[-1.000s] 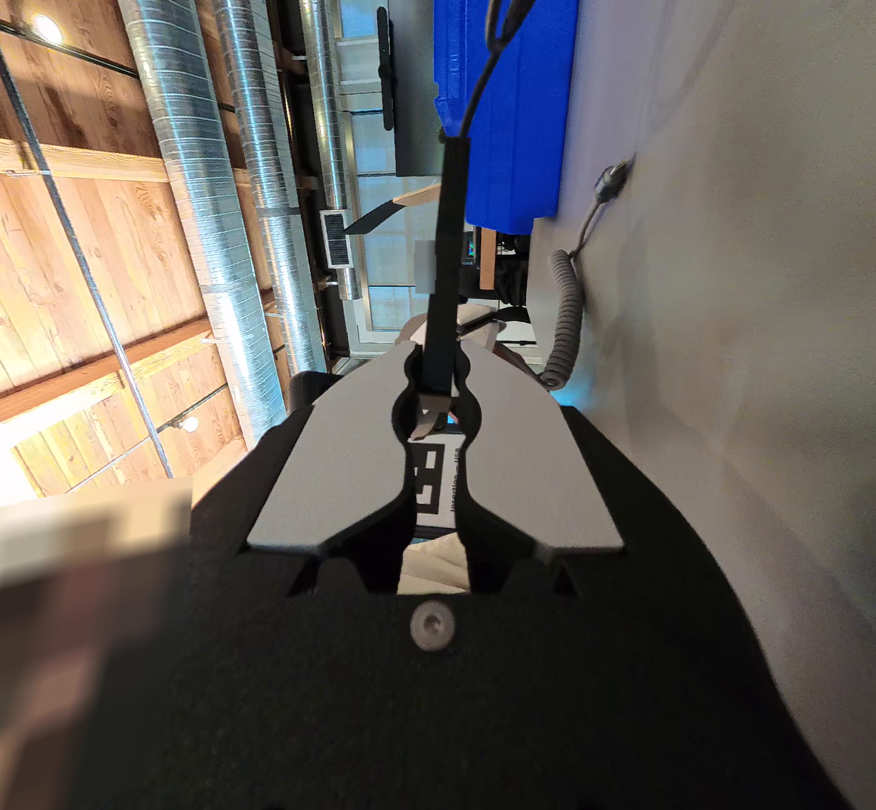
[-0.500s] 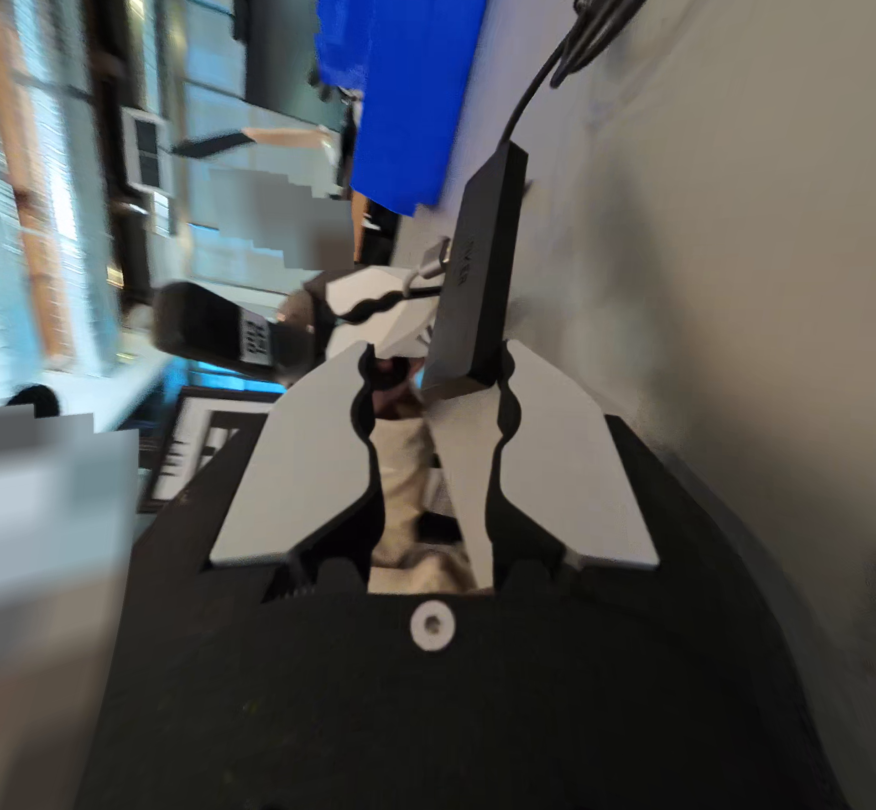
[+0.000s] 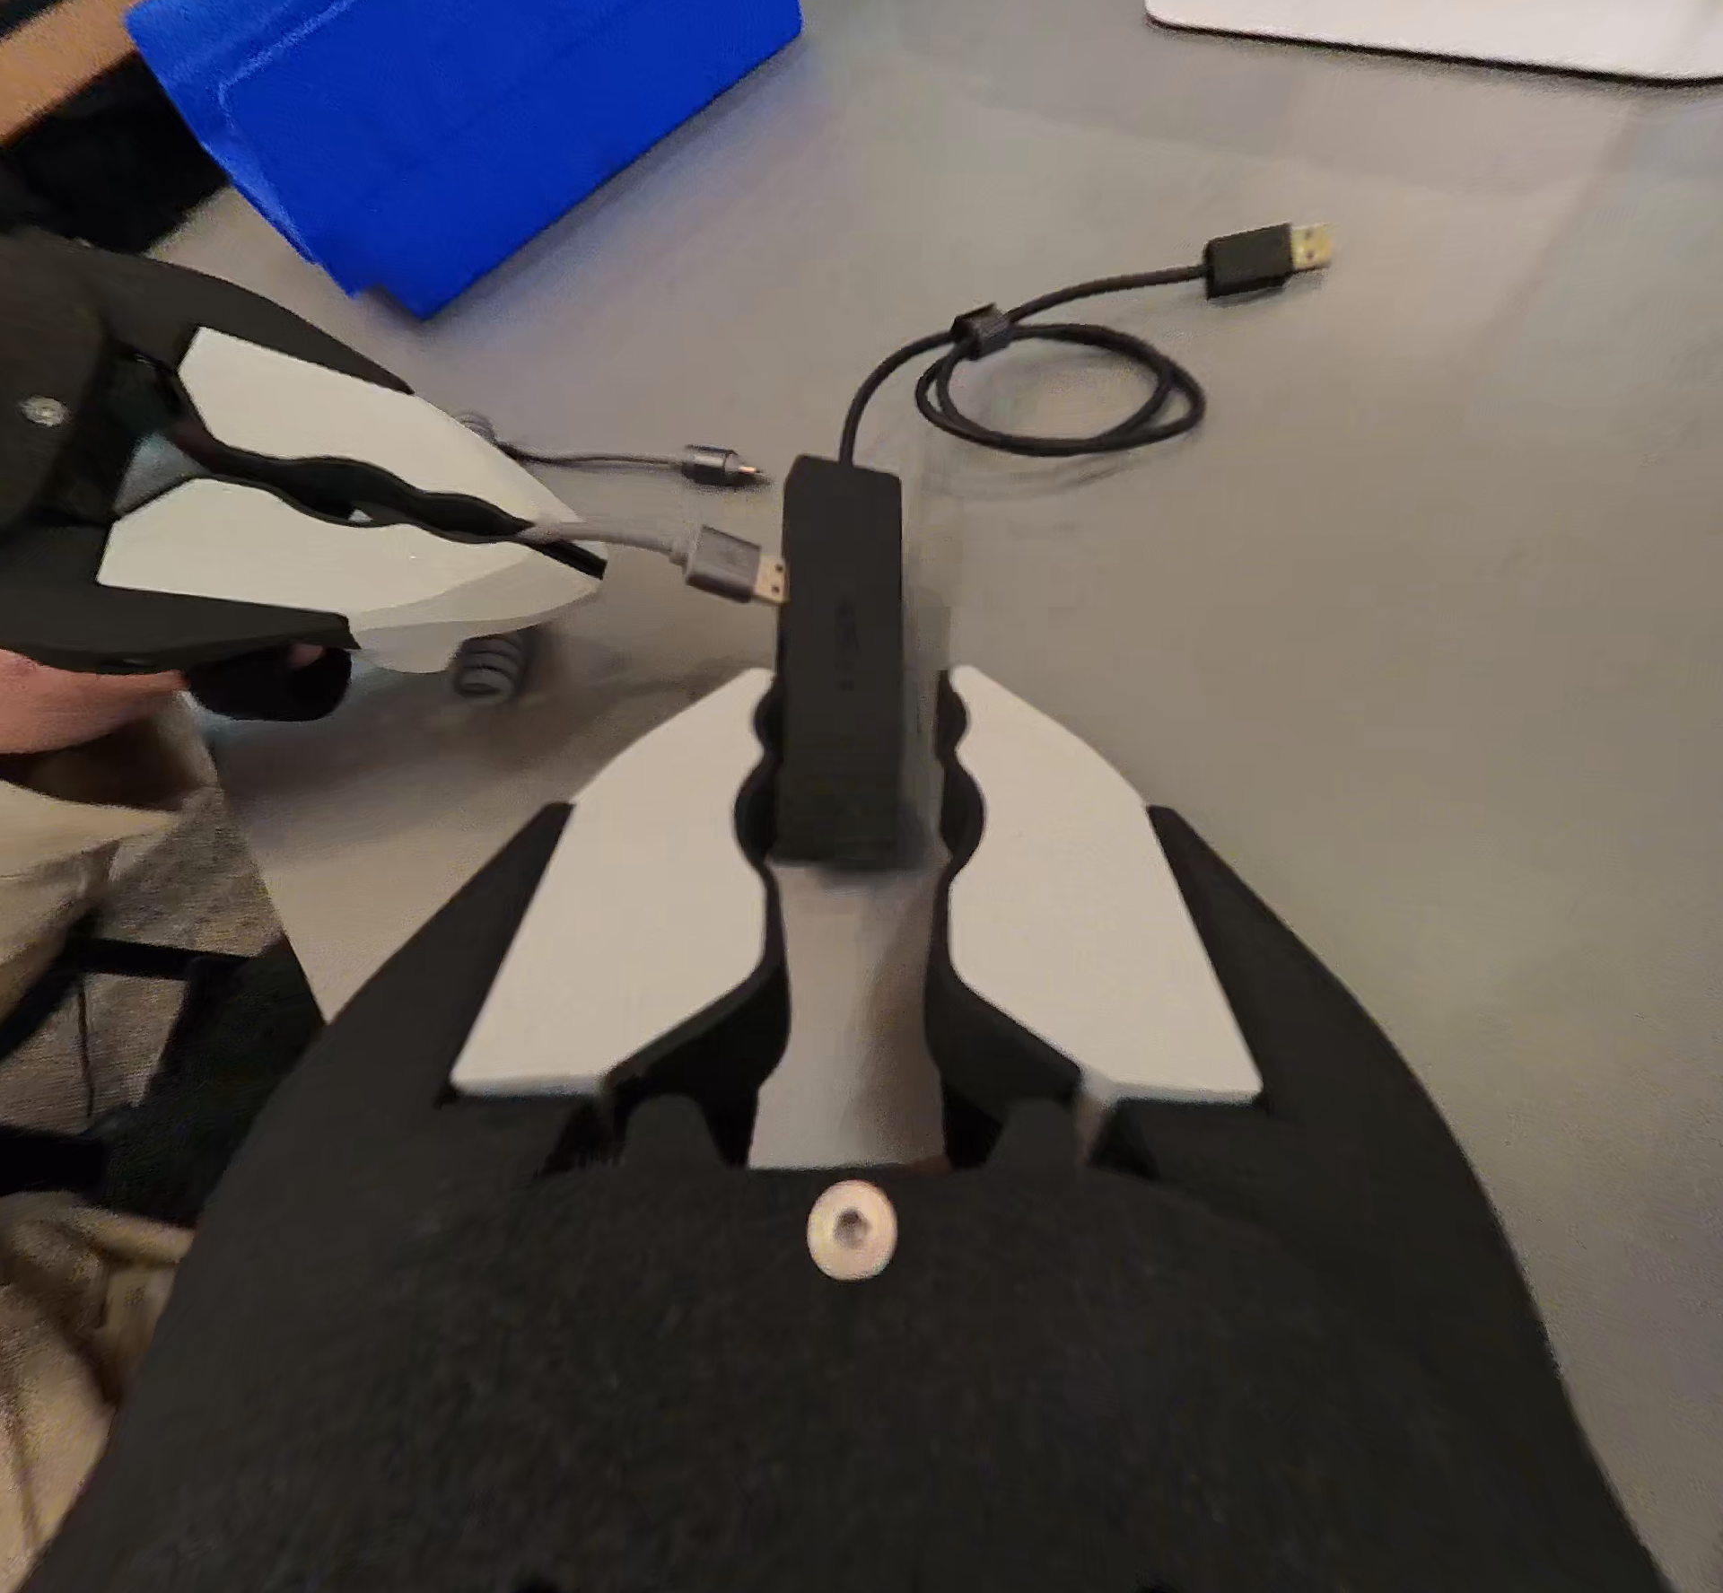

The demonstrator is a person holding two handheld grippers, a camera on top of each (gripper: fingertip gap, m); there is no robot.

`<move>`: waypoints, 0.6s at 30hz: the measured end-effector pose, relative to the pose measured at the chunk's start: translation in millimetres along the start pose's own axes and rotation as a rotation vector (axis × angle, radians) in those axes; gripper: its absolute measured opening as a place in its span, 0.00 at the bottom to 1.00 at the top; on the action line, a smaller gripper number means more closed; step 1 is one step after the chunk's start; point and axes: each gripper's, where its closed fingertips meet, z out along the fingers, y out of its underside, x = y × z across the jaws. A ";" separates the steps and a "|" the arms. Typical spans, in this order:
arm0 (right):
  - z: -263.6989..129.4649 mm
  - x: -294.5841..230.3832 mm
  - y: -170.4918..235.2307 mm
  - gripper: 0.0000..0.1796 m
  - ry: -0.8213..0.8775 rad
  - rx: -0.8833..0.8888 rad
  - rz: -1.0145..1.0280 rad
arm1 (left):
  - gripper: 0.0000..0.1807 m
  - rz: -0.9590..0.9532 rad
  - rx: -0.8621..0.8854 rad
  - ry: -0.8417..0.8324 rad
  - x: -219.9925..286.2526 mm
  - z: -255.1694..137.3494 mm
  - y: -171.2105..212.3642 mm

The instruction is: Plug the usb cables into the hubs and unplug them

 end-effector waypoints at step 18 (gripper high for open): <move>19.4 11.2 46.9 0.33 0.168 -0.292 -0.177 | 0.02 0.022 -0.053 -0.052 -9.5 -3.8 12.5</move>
